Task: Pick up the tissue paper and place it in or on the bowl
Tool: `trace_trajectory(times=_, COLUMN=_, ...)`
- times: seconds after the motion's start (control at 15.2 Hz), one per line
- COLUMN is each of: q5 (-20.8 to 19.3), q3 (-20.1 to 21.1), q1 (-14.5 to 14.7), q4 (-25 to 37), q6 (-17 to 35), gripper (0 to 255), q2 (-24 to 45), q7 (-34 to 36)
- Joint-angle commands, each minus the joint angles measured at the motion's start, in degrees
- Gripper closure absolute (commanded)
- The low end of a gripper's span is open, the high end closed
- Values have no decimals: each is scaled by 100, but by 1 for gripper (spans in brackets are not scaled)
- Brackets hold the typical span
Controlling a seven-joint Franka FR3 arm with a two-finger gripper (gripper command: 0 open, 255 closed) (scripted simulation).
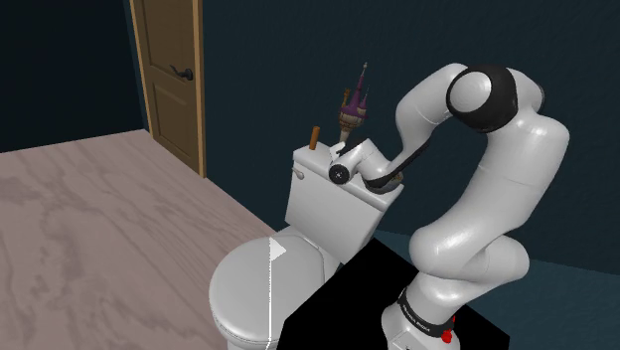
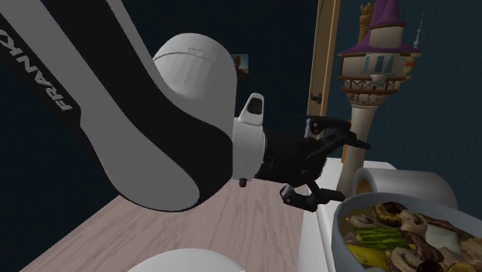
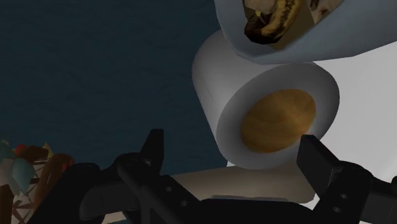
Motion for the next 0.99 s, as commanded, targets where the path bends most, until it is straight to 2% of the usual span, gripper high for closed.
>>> trace_trajectory(times=0.0, q5=-119, q3=-49, q1=-38, q4=140, q6=5, gripper=0, q2=152, q7=6)
trace_trajectory(times=0.59, q5=-200, q3=-90, q1=-71, q4=250, q6=28, gripper=0, q2=256, q7=3)
trace_trajectory(times=0.66, q5=-200, q3=-90, q1=-71, q4=250, q6=28, gripper=255, q2=256, q7=3)
trace_trajectory(times=0.92, q5=-200, q3=-90, q1=-71, q4=250, q6=27, gripper=255, q2=256, q7=3)
